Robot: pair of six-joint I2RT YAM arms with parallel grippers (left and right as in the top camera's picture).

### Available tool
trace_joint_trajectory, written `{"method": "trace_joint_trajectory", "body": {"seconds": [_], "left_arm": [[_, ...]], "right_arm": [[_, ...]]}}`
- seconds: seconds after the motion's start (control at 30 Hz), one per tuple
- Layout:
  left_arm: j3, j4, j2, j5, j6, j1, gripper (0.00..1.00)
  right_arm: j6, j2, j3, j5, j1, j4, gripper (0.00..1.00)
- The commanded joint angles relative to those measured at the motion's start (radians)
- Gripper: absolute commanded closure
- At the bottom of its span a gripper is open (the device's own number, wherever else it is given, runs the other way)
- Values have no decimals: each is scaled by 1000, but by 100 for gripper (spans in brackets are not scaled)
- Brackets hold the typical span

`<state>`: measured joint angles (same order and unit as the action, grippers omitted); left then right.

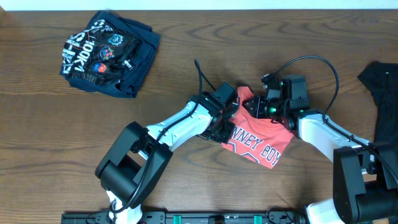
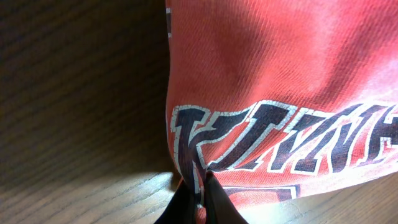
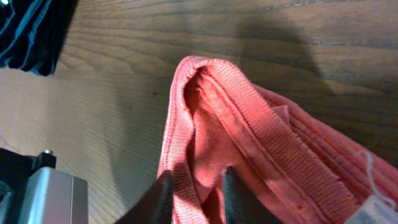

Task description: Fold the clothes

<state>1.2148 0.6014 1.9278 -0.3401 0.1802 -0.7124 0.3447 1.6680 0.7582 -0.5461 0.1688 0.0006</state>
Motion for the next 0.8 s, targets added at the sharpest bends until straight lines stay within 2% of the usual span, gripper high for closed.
{"method": "trace_joint_trajectory", "body": {"seconds": [0.0, 0.33, 0.4, 0.47, 0.77], "left_arm": [[-13, 1, -24, 13, 2, 3, 94], [-13, 0, -24, 13, 2, 3, 94], [-13, 0, -24, 13, 2, 3, 94], [-13, 1, -24, 13, 2, 3, 94], [-13, 29, -24, 13, 1, 3, 94]], "right_arm": [[7, 6, 13, -19, 9, 0, 72], [7, 6, 13, -27, 35, -3, 78], [6, 6, 13, -19, 44, -1, 84], [6, 6, 13, 11, 43, 1, 98], [22, -82, 21, 19, -128, -15, 99]]}}
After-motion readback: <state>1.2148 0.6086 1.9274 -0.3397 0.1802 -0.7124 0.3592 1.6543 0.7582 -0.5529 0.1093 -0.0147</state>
